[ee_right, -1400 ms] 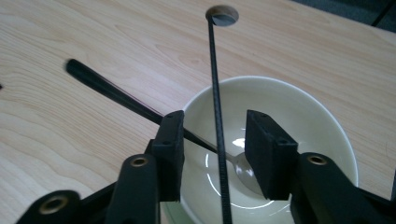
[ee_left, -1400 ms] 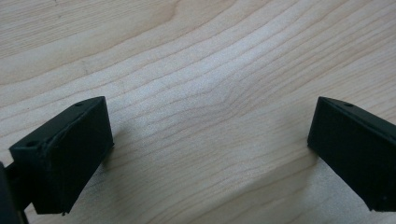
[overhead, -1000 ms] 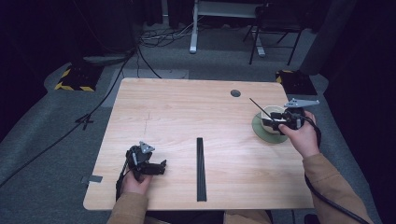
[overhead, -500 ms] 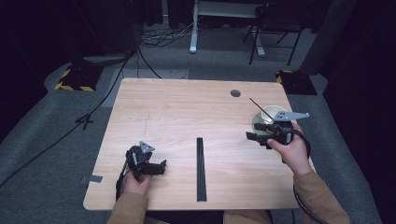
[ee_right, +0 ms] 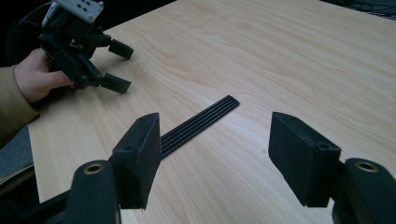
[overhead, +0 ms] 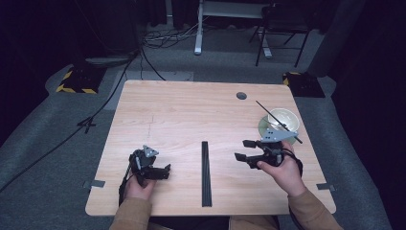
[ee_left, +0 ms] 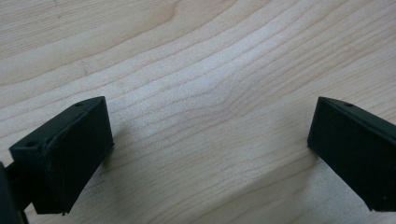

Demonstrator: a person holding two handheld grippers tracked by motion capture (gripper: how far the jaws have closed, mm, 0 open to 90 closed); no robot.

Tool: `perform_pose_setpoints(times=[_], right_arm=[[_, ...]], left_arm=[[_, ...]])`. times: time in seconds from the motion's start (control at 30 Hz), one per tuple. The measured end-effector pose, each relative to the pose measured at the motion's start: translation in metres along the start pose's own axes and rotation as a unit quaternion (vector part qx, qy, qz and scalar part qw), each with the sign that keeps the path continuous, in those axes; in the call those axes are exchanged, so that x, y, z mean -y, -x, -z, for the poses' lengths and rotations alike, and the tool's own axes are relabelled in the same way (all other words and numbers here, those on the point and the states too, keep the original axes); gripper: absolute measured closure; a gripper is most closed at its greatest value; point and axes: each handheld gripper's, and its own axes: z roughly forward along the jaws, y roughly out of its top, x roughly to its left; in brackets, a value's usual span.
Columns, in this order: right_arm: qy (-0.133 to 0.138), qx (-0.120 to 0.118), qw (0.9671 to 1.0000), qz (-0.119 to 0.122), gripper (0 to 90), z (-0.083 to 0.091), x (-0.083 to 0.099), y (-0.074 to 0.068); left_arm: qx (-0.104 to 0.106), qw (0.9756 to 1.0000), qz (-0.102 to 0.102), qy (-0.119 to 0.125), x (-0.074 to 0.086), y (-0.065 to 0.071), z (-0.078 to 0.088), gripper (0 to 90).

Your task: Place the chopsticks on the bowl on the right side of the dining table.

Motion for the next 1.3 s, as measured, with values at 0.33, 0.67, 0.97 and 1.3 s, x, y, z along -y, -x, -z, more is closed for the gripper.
perform_pose_setpoints(times=[0.33,0.67,0.97,1.3], right_arm=[[-0.016,-0.014,0.9997,0.008,34.5,-0.022,0.01,-0.015],[-0.033,-0.017,0.9993,0.006,31.5,-0.049,0.027,-0.021],[-0.033,-0.012,0.9994,0.003,30.3,-0.066,0.037,-0.025],[-0.039,-0.009,0.9992,0.007,30.3,-0.083,0.045,-0.033]], left_arm=[[0.0,1.0,0.0,0.0,0.0,0.0,0.0,0.3],[0.0,1.0,0.0,0.0,0.0,0.0,0.0,0.3],[0.0,1.0,0.0,0.0,0.0,0.0,0.0,0.3],[0.0,1.0,0.0,0.0,0.0,0.0,0.0,0.3]])
